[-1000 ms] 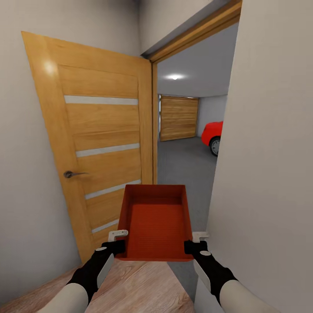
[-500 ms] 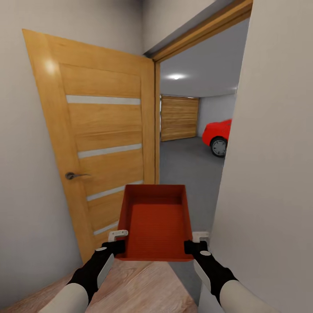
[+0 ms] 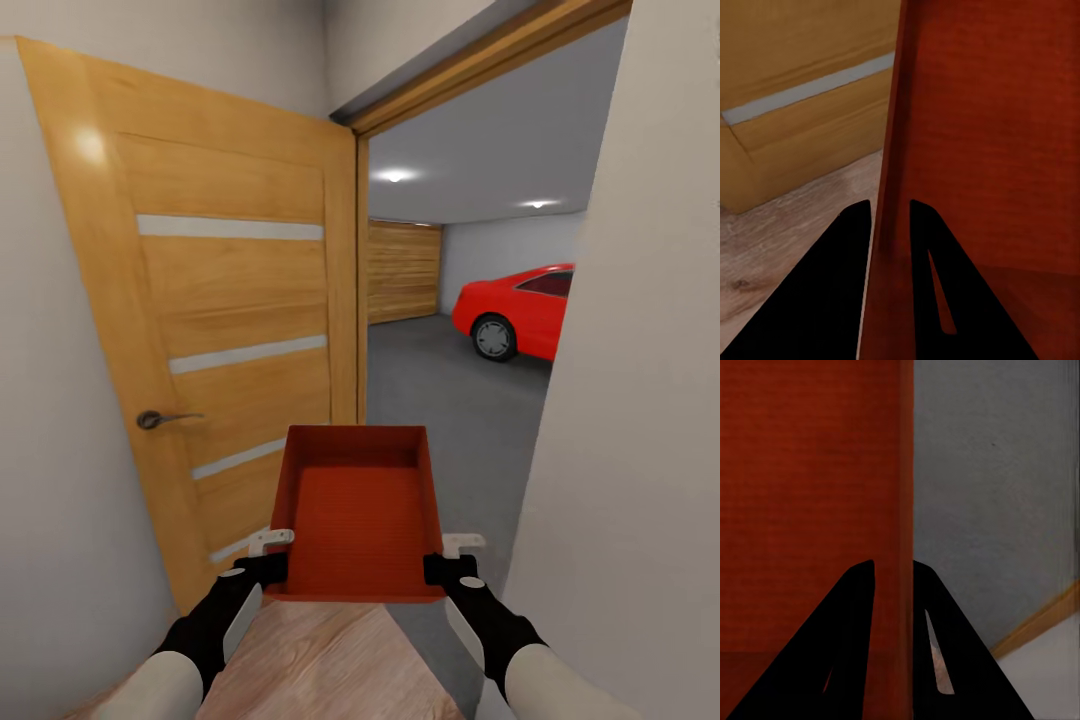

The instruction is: Move the two storage containers from the living room to the garage. In the garage, place one container on the floor and stack the other container on top of it (either order is fine).

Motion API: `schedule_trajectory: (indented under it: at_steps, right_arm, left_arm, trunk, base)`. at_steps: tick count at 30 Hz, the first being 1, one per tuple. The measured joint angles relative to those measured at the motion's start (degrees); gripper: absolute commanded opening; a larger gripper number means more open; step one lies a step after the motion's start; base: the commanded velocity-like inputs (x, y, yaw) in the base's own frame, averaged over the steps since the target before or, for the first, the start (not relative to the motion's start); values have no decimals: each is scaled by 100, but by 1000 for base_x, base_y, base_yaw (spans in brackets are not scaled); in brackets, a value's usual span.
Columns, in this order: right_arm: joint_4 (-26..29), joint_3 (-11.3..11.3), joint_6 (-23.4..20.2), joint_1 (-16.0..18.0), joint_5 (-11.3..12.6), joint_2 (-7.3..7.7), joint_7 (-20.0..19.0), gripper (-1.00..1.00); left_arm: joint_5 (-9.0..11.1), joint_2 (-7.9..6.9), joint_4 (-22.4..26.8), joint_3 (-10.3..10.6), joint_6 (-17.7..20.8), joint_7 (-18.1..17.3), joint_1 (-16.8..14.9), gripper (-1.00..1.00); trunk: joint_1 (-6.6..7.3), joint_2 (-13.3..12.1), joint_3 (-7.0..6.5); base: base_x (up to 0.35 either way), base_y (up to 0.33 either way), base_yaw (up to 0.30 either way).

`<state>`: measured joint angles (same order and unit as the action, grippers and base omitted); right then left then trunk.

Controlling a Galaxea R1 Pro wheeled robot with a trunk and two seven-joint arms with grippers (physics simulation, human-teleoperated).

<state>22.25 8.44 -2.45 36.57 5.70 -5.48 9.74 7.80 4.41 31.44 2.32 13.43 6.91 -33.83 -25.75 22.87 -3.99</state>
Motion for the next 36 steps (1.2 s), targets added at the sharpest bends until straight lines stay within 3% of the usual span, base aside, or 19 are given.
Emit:
schedule_trajectory:
  at_steps: [12,27,36]
  right_arm:
    - [-2,-4,-1,0,3,-1,0,-100]
    - [-1,-1,7,1,-1,0,-2,-100]
    - [-2,2,16,2,-7,1,-3,-100]
  left_arm:
    - [2,-3,13,11,18,5,0,-100]
    - [-3,-1,7,1,1,0,0,-100]
    - [-1,1,2,1,-19,1,2,-100]
  trunk:
    - [-2,0,0]
    - [0,0,0]
    - [1,0,0]
  base:
    - [31,28,-282]
    - [187,225,-283]
    - [195,220,-49]
